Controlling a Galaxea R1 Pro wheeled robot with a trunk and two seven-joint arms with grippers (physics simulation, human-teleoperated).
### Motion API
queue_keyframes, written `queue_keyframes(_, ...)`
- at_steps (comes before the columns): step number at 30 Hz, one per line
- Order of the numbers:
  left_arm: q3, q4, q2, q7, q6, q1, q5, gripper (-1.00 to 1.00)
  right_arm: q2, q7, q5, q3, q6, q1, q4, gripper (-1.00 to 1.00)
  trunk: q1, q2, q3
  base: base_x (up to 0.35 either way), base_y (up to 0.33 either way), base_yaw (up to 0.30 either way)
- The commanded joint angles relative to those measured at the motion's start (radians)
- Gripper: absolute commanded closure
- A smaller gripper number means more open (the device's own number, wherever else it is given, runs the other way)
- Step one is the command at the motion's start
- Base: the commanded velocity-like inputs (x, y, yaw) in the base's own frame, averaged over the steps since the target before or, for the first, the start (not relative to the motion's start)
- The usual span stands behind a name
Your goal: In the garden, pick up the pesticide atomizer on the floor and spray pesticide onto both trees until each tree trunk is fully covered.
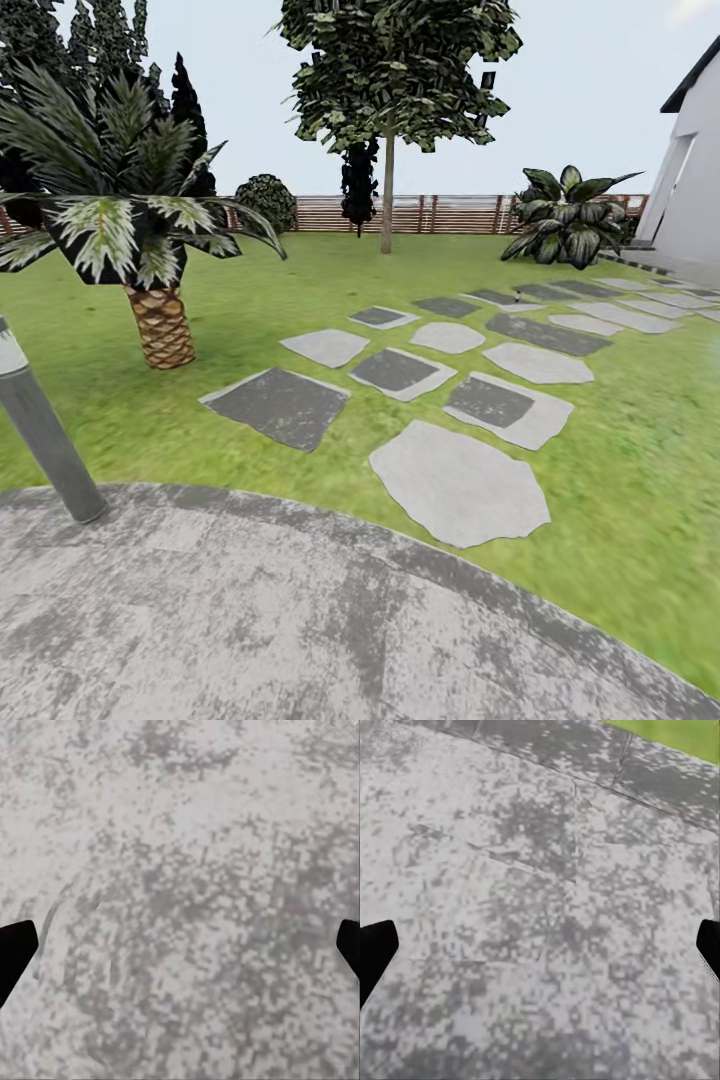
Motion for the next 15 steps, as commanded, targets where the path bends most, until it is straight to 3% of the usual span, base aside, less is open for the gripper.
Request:
queue_keyframes(1,0.0,0.001,0.0,0.0,-0.003,-0.001,0.005,-1.0,0.0,0.0,-0.006,0.001,-0.003,0.0,0.001,-1.0,0.0,0.0,-0.001,0.34,0.0,0.0)
queue_keyframes(8,0.0,0.001,0.0,0.0,-0.003,-0.001,0.005,-1.0,0.0,0.0,-0.006,0.001,-0.003,0.0,0.001,-1.0,0.0,0.0,-0.001,0.34,0.0,-0.041)
queue_keyframes(15,0.0,0.001,0.0,0.0,-0.003,-0.001,0.005,-1.0,0.0,0.0,-0.006,0.001,-0.003,0.0,0.001,-1.0,0.0,0.0,-0.001,0.34,0.0,-0.223)
